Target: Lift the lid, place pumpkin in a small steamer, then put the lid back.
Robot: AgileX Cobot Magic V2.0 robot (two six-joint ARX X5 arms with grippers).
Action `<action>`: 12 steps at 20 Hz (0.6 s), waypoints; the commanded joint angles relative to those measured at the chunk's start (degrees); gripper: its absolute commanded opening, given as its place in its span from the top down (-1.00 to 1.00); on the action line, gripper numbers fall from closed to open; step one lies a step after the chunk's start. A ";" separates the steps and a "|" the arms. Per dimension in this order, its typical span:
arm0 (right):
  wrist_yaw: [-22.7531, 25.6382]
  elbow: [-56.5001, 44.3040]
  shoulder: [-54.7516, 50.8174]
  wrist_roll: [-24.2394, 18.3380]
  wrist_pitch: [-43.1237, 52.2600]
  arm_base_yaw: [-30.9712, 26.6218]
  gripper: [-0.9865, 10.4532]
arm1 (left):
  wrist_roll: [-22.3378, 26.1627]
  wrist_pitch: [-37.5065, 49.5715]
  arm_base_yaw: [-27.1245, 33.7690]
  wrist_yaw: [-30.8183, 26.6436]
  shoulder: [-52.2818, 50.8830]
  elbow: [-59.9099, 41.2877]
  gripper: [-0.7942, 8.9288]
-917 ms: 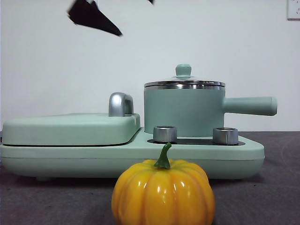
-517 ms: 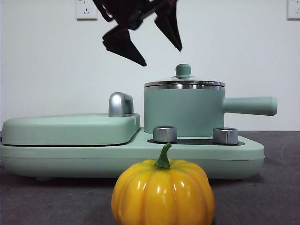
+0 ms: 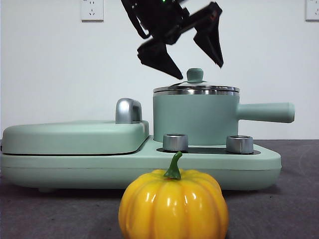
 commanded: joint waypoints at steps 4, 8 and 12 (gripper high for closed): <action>0.24 0.90 0.22 -0.61 -0.59 0.20 -0.08 | 0.79 0.59 -1.01 -3.80 1.70 1.55 0.05; 0.24 0.90 0.22 -0.61 -0.61 0.20 -0.08 | 1.05 0.55 -1.05 -3.78 1.70 1.55 0.23; 0.24 0.92 0.22 -0.59 -0.61 0.20 -0.08 | 1.88 0.50 -1.22 -3.78 1.73 1.55 0.35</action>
